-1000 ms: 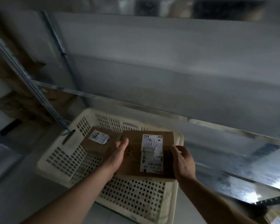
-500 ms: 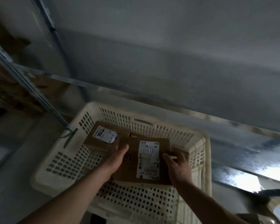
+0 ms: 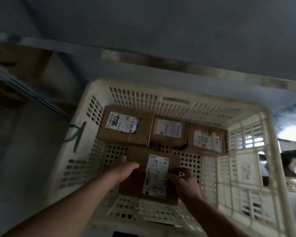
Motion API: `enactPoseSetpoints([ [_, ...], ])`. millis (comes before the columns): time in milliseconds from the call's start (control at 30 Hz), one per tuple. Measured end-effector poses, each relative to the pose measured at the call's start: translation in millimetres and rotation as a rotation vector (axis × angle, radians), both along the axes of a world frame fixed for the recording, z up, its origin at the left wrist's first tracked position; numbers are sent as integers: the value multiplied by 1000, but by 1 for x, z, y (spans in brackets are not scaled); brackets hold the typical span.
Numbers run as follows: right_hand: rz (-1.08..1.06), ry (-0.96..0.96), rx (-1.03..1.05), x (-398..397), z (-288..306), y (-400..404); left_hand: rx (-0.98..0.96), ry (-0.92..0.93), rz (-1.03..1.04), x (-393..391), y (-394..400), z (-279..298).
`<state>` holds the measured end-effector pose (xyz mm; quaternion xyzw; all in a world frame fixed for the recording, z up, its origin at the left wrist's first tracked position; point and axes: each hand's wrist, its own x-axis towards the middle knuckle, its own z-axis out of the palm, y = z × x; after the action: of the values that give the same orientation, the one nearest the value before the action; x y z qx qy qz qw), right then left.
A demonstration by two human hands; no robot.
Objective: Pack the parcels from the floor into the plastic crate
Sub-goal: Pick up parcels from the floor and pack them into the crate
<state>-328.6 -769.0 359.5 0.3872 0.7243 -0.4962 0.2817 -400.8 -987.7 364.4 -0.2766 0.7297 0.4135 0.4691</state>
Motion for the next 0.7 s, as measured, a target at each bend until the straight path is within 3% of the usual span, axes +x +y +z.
enactPoseSetpoints([
  [167,-6,-46,23,-5,-35,14,18,-124,-65,-4,17,-14],
  [467,-46,-111,71,-15,-81,62,88,-122,-78,-11,68,-61],
  [567,123,-75,255,-13,-79,74,45,-133,22,-11,81,-76],
  [700,301,-1,339,-17,-87,82,8,-302,133,0,84,-88],
])
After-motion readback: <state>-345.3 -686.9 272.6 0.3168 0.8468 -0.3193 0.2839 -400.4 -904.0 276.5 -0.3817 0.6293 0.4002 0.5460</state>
